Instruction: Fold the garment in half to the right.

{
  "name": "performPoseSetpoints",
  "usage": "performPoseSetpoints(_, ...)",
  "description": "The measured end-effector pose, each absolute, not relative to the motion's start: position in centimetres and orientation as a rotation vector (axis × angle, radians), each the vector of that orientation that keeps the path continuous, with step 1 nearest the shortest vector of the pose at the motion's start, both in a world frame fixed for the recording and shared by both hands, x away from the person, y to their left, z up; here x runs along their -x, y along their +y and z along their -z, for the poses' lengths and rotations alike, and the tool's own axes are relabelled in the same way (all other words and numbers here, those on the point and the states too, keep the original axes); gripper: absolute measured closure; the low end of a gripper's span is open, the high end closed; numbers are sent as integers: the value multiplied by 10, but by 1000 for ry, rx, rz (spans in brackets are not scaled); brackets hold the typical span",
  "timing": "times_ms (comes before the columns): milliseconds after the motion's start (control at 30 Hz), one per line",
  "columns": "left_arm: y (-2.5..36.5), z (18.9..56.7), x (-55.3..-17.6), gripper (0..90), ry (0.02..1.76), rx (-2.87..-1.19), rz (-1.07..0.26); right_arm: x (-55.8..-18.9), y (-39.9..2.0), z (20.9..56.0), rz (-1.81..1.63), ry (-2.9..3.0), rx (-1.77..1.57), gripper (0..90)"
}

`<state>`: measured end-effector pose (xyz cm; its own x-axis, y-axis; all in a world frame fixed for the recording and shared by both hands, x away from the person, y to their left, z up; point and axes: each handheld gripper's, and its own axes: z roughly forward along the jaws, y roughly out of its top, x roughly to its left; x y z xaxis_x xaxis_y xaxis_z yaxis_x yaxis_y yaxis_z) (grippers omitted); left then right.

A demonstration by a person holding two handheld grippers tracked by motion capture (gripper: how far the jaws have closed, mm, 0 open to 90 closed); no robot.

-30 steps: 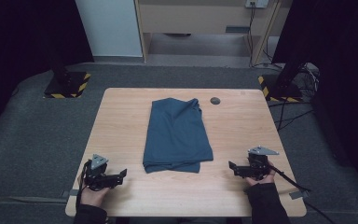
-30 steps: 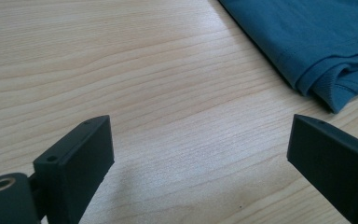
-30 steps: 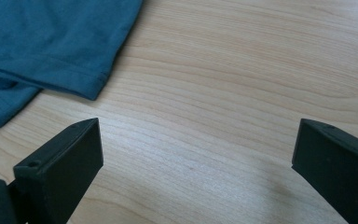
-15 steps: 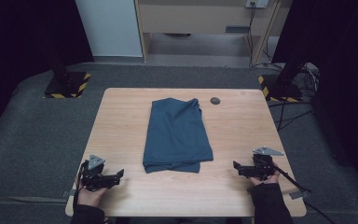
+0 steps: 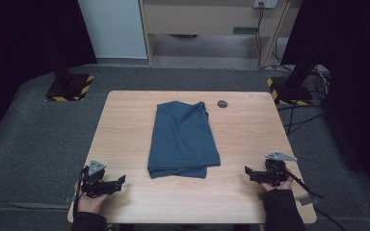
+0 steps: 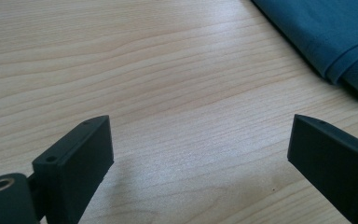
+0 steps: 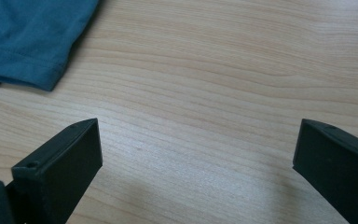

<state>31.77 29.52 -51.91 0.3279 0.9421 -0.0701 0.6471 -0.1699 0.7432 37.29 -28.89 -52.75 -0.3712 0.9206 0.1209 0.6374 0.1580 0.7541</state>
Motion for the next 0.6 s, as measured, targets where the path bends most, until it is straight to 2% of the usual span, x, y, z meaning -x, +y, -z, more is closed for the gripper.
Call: performPoseSetpoints(600, 306, 522, -315, 52, 1425, -1902, -545, -369, -302, 528, -1043, 2058, -1484, 5)
